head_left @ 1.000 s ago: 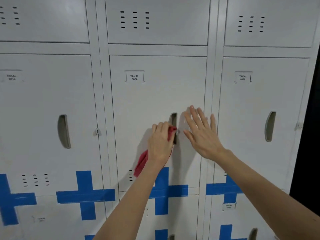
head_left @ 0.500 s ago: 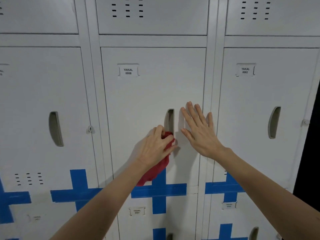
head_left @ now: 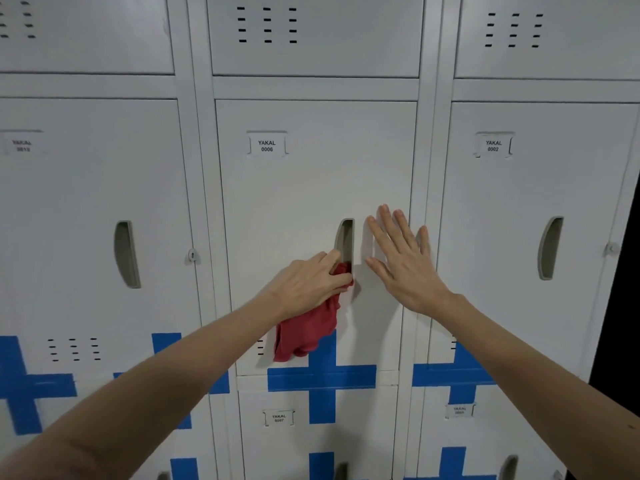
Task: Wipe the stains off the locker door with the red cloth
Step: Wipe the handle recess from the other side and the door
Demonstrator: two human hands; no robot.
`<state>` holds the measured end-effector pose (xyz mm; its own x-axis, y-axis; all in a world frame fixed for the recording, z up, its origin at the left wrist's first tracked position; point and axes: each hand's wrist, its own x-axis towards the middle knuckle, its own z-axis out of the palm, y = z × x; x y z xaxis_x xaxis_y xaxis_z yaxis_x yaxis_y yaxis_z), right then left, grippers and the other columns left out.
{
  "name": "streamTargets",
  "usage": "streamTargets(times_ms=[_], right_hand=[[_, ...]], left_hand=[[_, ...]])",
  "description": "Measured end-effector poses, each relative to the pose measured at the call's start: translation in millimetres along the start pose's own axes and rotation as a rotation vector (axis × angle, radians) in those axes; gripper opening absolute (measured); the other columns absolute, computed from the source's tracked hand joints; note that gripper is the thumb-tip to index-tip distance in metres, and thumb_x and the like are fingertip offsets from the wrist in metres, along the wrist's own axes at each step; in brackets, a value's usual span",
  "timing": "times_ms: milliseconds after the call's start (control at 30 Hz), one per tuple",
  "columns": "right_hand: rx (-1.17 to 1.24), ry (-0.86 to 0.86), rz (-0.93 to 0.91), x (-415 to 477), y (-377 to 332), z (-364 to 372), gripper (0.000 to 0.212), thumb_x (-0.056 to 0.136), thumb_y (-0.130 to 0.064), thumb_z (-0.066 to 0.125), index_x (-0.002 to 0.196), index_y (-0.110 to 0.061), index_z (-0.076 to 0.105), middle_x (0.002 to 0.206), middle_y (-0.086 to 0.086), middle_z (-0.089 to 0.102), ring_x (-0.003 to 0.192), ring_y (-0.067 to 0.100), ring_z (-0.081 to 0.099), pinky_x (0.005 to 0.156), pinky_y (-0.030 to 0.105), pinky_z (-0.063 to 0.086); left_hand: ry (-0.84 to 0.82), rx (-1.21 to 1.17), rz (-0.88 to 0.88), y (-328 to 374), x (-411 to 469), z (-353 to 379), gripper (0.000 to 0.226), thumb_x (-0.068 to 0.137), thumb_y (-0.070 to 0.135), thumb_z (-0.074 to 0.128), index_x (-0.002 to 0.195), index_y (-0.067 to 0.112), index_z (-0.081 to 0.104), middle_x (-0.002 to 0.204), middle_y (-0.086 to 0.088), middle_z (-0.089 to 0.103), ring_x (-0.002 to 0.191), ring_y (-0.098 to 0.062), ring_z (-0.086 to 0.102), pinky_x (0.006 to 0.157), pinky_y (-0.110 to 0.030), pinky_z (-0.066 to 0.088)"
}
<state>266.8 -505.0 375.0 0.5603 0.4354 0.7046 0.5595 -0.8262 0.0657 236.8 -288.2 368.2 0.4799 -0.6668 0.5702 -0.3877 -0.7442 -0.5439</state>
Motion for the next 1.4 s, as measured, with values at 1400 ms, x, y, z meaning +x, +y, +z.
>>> streamTargets(times_ms=[1400], right_hand=[[0.049,-0.059,0.05,0.3,-10.1,-9.6,0.065,0.096,-0.053,0.022,0.15,-0.03,-0.007,0.155,-0.008,-0.023,0.142,0.014,-0.024,0.114,0.05,-0.008]], left_hand=[[0.26,-0.44,-0.516,36.4,-3.1,0.8,0.026,0.09,0.016,0.06,0.115,0.01,0.064,0.107,-0.007,0.069,0.083,-0.027,0.068,0.069,-0.037,0.053]])
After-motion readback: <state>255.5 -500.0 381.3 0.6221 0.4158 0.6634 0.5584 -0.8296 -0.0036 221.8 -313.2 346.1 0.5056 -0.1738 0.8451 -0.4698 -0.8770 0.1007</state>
